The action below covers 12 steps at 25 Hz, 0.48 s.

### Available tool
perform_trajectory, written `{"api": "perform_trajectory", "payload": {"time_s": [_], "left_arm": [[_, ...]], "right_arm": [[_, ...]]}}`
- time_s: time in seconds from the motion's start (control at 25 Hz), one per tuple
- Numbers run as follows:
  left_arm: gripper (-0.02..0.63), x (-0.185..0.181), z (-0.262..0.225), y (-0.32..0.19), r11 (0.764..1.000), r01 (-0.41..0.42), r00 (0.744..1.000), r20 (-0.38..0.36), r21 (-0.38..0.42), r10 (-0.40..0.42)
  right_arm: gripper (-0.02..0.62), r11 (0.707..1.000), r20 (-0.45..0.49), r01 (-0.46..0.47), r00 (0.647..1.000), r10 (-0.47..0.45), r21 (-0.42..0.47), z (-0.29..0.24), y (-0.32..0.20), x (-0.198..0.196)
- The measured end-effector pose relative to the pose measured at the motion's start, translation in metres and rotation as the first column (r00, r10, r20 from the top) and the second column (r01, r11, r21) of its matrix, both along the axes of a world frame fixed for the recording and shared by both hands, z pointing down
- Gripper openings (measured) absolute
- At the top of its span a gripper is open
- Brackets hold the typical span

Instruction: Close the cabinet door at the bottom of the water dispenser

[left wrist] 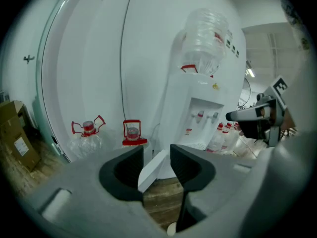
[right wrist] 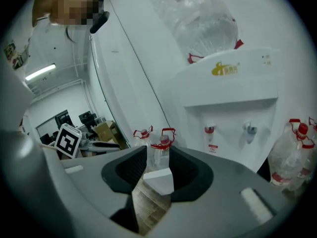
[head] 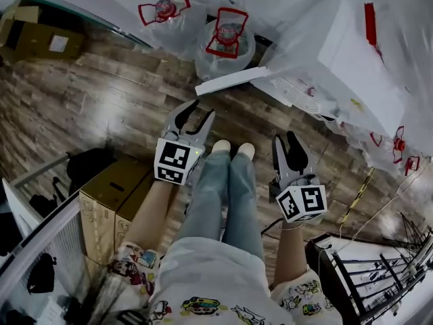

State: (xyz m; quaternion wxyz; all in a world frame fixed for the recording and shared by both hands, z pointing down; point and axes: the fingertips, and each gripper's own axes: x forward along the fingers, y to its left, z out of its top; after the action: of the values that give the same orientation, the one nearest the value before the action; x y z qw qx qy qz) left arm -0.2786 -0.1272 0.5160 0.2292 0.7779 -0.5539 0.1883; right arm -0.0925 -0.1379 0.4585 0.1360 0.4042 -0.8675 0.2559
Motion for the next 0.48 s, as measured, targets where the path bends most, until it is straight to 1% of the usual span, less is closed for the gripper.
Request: {"api": "perform_trajectory", "payload": {"time_s": [0.2, 0.36, 0.48], "left_arm": [[0.18, -0.017, 0.057, -0.005, 0.998, 0.04, 0.999, 0.0, -0.048, -0.04], [0.187, -0.027, 0.096, -0.009, 0.995, 0.055, 0.998, 0.021, -0.089, -0.053], [0.187, -0.03, 0.129, -0.012, 0.99, 0.046, 0.998, 0.038, -0.135, -0.042]], "right_arm": [[0.136, 0.998, -0.006, 0.028, 1.0, -0.029, -0.062, 0.047, -0.005, -0.011], [0.135, 0.994, -0.011, 0.048, 0.999, -0.049, -0.101, 0.078, -0.009, -0.021], [0.136, 0.989, -0.011, 0.068, 0.997, -0.07, -0.127, 0.102, -0.012, -0.032]]}}
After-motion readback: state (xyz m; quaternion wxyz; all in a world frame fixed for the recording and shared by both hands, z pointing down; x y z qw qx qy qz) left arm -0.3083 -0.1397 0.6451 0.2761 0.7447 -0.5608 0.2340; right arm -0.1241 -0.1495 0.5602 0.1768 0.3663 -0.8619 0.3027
